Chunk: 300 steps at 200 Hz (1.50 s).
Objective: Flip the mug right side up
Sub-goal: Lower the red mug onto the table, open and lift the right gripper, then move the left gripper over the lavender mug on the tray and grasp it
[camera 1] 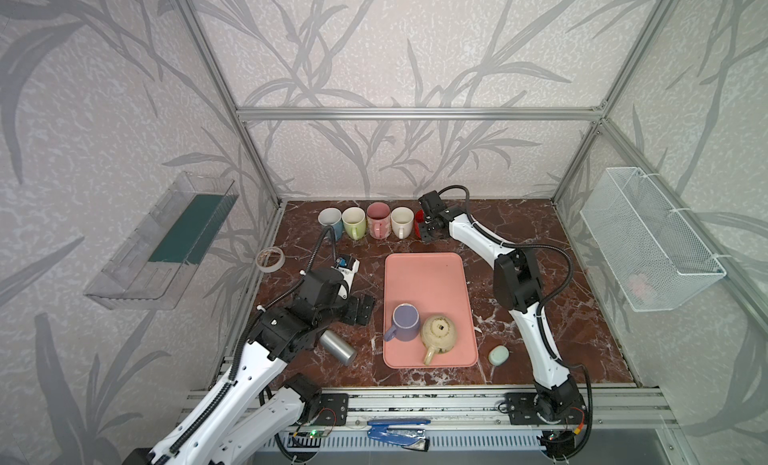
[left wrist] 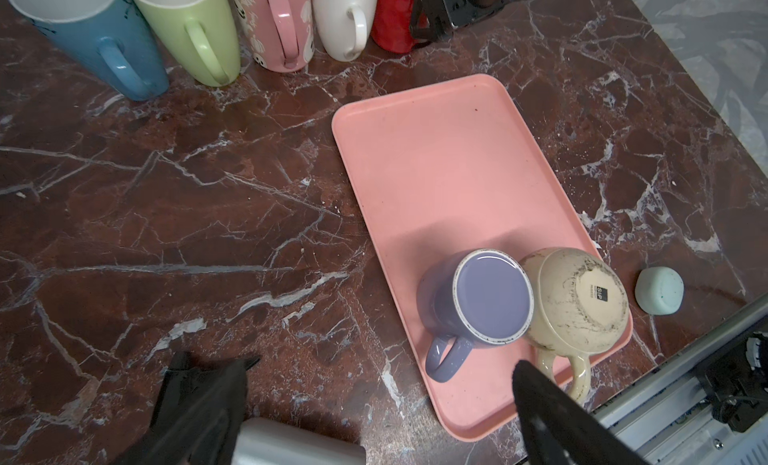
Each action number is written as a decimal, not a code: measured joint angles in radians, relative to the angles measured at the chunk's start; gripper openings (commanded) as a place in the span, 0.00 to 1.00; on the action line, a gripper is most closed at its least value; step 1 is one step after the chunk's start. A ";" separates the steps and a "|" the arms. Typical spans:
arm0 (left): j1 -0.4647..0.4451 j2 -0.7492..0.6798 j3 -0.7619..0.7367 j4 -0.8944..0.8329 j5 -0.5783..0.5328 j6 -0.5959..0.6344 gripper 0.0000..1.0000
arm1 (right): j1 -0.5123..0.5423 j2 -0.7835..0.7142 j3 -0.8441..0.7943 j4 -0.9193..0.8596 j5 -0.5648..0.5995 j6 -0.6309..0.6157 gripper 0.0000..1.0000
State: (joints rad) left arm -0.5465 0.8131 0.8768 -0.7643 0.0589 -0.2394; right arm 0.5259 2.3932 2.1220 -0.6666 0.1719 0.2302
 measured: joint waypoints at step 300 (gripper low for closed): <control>-0.395 0.540 0.012 0.023 -0.127 -0.121 0.52 | 0.028 -1.315 -1.523 0.708 -0.330 0.192 0.72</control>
State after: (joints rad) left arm -0.9417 1.3529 0.8886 -0.7414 -0.0685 -0.3607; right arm 0.5537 1.0786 0.5991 0.0418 -0.1581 0.4225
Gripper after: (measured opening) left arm 0.527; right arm 0.723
